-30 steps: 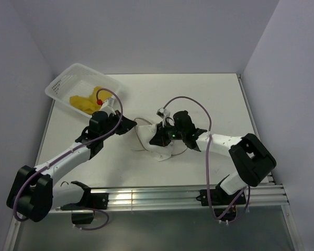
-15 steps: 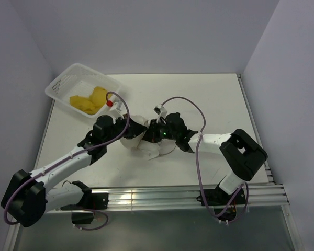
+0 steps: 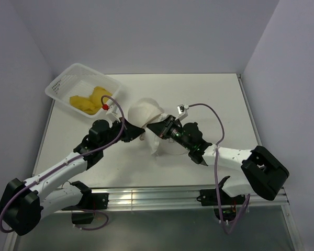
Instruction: Place the bra in the laundry bag and zip it closed
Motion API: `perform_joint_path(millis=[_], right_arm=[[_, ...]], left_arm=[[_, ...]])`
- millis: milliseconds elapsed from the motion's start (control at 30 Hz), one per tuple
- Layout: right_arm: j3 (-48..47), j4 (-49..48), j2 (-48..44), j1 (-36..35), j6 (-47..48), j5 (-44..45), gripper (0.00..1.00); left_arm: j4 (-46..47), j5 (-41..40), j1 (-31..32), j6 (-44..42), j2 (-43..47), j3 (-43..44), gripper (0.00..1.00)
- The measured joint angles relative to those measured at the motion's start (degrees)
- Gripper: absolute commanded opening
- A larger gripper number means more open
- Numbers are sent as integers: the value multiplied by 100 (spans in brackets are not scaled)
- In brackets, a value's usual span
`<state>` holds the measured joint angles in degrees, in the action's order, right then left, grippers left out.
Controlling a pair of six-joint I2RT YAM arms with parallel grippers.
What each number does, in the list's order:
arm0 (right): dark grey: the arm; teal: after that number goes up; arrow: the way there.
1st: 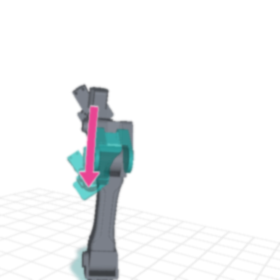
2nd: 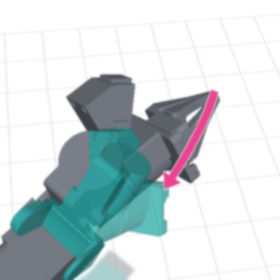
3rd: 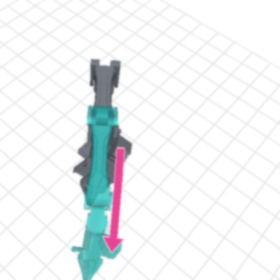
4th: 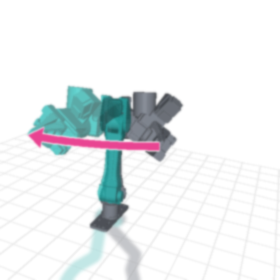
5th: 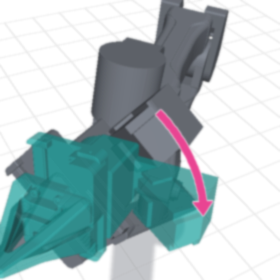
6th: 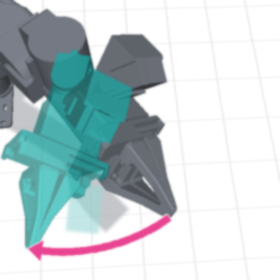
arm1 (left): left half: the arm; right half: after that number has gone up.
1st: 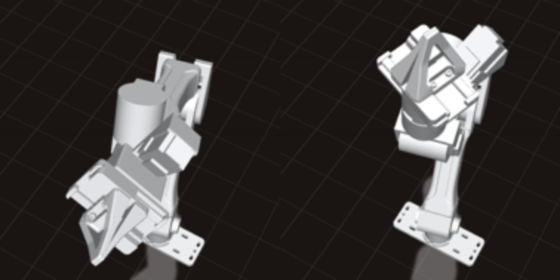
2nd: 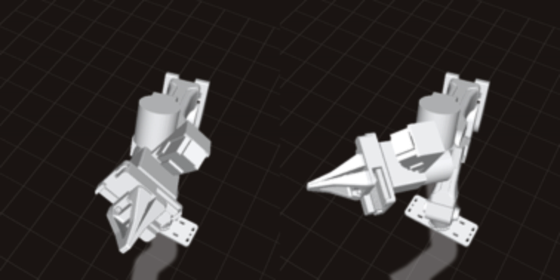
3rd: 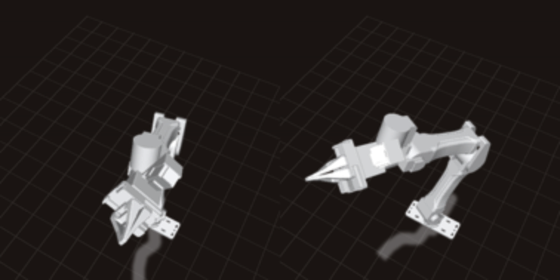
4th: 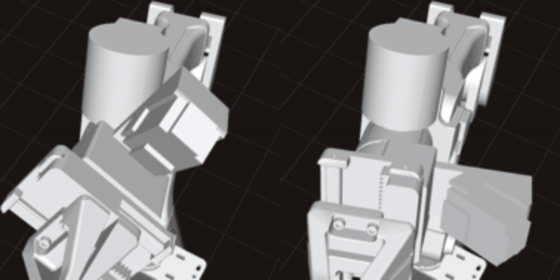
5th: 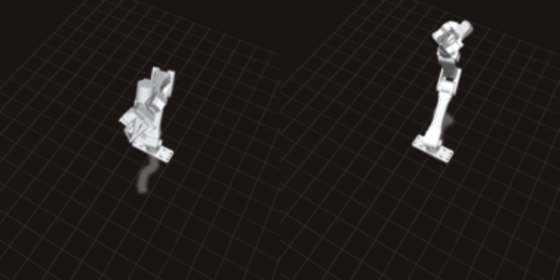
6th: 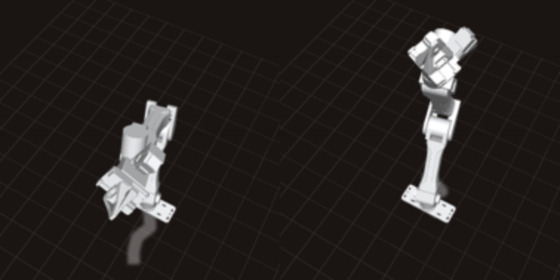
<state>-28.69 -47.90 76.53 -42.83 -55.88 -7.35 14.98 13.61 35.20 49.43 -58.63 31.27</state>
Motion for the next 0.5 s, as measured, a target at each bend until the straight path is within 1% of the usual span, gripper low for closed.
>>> perform_joint_path(millis=[133,300,367,500], right_arm=[[-98,299,46,-293,-35,824,0],[-444,734,820,-431,-302,1550,0],[-463,1091,986,-431,-396,1832,0],[-732,1788,1012,-459,-472,2319,0]], left_arm=[[214,129,11,186,-39,-76,0],[444,501,31,579,-160,-352,0],[459,638,33,756,-160,-459,0],[535,828,35,1104,-151,-623,0]])
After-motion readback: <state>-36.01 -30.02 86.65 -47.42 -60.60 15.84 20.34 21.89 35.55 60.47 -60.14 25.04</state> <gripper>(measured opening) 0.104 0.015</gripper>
